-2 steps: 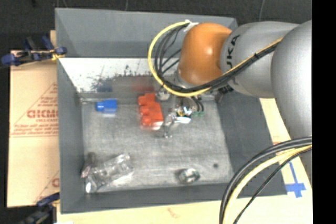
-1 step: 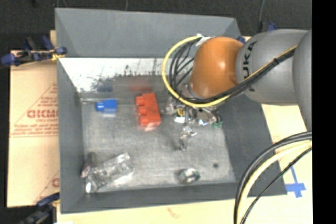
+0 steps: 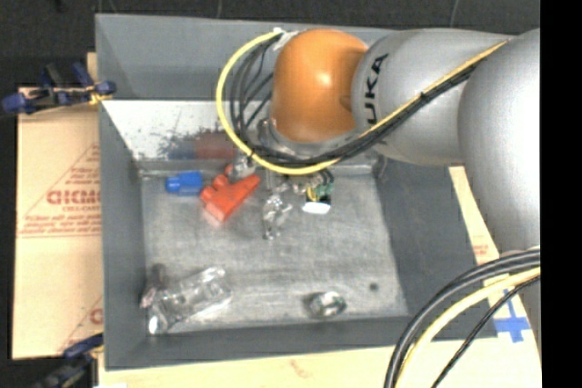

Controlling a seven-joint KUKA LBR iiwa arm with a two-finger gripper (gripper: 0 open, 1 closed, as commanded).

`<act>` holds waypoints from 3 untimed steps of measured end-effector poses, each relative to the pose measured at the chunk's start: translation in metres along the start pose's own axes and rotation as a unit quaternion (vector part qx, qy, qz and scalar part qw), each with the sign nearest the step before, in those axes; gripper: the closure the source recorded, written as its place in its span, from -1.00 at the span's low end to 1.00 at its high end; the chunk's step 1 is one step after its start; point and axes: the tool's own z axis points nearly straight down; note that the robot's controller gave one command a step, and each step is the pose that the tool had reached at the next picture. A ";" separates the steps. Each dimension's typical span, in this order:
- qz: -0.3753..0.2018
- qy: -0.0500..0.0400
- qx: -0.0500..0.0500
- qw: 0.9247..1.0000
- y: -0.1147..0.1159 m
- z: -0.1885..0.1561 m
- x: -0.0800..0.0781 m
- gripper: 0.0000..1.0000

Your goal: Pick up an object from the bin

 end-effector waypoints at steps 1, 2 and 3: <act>-0.107 0.002 0.000 0.994 0.014 0.036 -0.043 -1.00; -0.104 0.002 -0.001 0.995 0.014 0.035 -0.043 1.00; -0.197 0.000 0.002 0.980 0.001 -0.096 -0.028 1.00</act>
Offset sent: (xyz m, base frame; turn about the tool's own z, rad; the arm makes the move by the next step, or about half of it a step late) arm 0.0314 0.0311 -0.0356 -0.2139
